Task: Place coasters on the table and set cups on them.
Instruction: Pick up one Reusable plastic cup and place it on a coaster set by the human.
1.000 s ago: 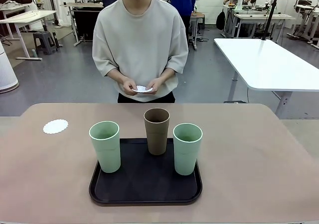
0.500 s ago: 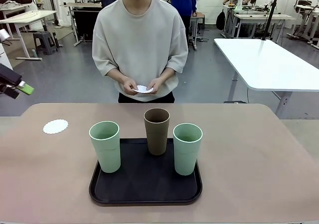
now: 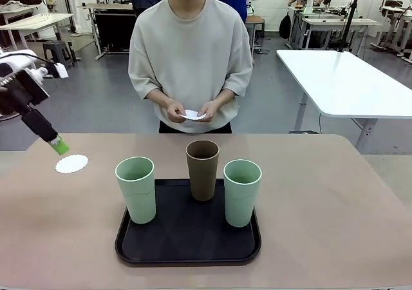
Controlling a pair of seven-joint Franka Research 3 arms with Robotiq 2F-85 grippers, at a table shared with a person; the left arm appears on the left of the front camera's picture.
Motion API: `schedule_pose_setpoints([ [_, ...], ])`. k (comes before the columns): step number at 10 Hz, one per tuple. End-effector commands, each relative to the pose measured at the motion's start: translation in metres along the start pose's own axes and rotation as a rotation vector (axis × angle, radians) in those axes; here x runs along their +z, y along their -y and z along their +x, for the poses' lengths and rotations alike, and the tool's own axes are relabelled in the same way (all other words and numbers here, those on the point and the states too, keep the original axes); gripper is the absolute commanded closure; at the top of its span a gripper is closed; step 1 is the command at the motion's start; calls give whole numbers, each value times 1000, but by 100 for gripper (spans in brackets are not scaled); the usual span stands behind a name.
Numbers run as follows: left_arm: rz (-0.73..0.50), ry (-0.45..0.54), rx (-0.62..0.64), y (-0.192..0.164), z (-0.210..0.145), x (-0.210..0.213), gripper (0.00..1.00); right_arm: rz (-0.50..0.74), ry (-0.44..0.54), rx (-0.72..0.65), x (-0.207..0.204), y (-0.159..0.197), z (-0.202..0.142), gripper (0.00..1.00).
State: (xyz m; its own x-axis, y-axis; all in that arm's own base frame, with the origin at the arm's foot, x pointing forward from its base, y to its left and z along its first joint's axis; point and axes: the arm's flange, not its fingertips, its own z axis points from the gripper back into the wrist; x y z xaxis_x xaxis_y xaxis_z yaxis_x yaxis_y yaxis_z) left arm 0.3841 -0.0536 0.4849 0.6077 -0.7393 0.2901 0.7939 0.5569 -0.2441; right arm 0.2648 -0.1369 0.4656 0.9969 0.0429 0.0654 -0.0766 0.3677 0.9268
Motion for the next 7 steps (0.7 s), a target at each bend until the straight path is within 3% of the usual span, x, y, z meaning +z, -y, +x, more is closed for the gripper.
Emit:
schedule_pose_setpoints([
  [1, 63, -113, -130, 17, -3, -10, 0, 10, 4, 4, 0, 1, 1, 0],
  [2, 151, -127, -189, 21, -1, -19, 0, 10, 4, 4, 0, 1, 1, 0],
  [3, 155, -106, -210, 25, -1, -25, 0, 10, 4, 4, 0, 1, 1, 0],
  [4, 50, -120, -115, 19, 4, -16, 0, 10, 4, 4, 0, 1, 1, 0],
  [7, 50, -120, -115, 19, 4, -16, 0, 10, 4, 4, 0, 1, 1, 0],
])
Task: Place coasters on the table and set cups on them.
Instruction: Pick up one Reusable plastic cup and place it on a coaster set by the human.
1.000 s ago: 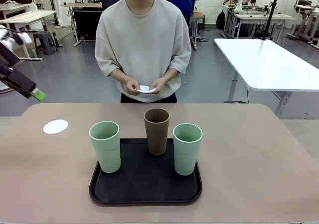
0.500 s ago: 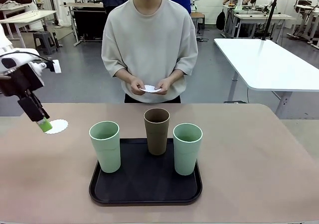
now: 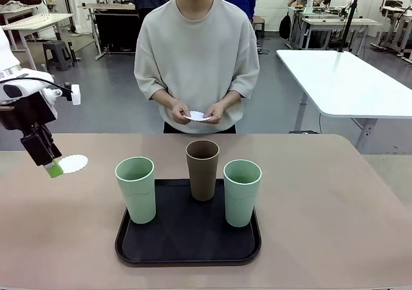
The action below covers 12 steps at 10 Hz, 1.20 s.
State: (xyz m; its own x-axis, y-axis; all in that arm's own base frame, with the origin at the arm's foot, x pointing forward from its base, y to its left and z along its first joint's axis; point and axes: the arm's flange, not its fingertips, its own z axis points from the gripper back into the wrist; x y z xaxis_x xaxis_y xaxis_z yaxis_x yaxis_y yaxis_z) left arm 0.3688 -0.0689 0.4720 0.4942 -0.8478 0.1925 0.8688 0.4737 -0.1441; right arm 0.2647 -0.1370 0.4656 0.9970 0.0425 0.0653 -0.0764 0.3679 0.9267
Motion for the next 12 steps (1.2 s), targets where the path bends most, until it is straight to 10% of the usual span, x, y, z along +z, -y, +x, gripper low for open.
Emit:
schedule_pose_setpoints([
  [1, -22, 10, 16, 1, 6, 3, 0, 10, 4, 5, 0, 1, 1, 0],
  [3, -1, 1, 2, -1, 0, 0, 0, 10, 4, 5, 0, 1, 1, 0],
  [7, 100, 396, -393, 12, -2, -40, 0, 10, 4, 5, 0, 1, 1, 0],
  [12, -118, 637, -490, -49, -28, -56, 0, 10, 4, 5, 0, 1, 1, 0],
])
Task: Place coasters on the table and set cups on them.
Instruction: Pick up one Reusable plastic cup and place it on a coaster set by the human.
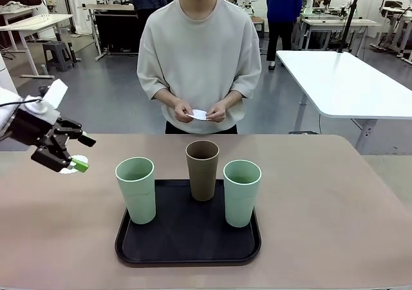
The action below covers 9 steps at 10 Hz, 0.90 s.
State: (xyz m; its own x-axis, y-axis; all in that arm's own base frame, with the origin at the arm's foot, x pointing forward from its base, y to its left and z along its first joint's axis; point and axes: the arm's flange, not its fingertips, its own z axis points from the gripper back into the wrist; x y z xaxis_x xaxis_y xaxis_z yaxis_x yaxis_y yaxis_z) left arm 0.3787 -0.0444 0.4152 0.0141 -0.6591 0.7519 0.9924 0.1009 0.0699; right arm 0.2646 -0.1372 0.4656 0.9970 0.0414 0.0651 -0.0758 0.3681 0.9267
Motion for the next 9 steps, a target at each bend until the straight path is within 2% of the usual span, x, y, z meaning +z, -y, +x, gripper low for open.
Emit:
schedule_pose_setpoints([
  [1, -149, 57, 9, -17, -16, -1, 0, 11, 3, 5, 0, 0, 1, 0],
  [3, -254, 105, -4, -22, -14, -2, 0, 11, 3, 5, 0, 0, 1, 0],
  [5, -256, 135, -72, -19, -9, -9, 0, 11, 3, 5, 0, 0, 1, 0],
  [6, -227, 116, -80, -16, -4, -10, 0, 11, 3, 5, 0, 0, 1, 0],
  [7, -279, 113, -22, -13, -10, -9, 0, 11, 3, 5, 0, 0, 1, 0],
  [9, -279, 113, -22, -13, -10, -9, 0, 11, 3, 5, 0, 0, 1, 0],
])
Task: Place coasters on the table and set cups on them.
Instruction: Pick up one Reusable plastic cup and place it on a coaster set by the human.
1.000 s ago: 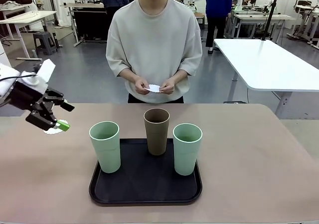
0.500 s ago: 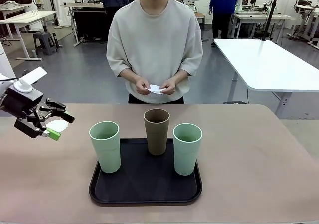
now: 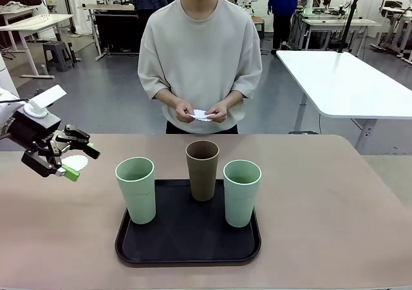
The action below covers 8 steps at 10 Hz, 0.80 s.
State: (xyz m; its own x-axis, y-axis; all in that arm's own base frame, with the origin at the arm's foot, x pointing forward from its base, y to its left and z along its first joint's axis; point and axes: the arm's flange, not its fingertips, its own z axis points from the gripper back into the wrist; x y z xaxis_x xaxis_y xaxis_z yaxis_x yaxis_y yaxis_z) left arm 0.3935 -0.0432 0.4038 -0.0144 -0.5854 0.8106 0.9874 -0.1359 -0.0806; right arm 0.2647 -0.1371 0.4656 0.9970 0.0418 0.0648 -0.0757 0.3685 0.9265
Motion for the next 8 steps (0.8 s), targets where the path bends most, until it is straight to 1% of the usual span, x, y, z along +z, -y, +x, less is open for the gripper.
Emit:
schedule_pose_setpoints([
  [1, 2, 20, 6, 0, -1, -1, 0, 11, 3, 5, 0, 0, 1, 0],
  [3, 0, 1, 4, 1, -1, 1, 0, 11, 3, 5, 0, 0, 1, 0],
  [5, 90, 80, -28, -13, -19, 1, 0, 11, 3, 5, 0, 0, 1, 0],
  [6, 126, 126, -46, -12, -33, -6, 0, 11, 3, 5, 0, 0, 1, 0],
  [8, 111, 169, -81, -19, -55, -12, 0, 11, 3, 5, 0, 0, 1, 0],
])
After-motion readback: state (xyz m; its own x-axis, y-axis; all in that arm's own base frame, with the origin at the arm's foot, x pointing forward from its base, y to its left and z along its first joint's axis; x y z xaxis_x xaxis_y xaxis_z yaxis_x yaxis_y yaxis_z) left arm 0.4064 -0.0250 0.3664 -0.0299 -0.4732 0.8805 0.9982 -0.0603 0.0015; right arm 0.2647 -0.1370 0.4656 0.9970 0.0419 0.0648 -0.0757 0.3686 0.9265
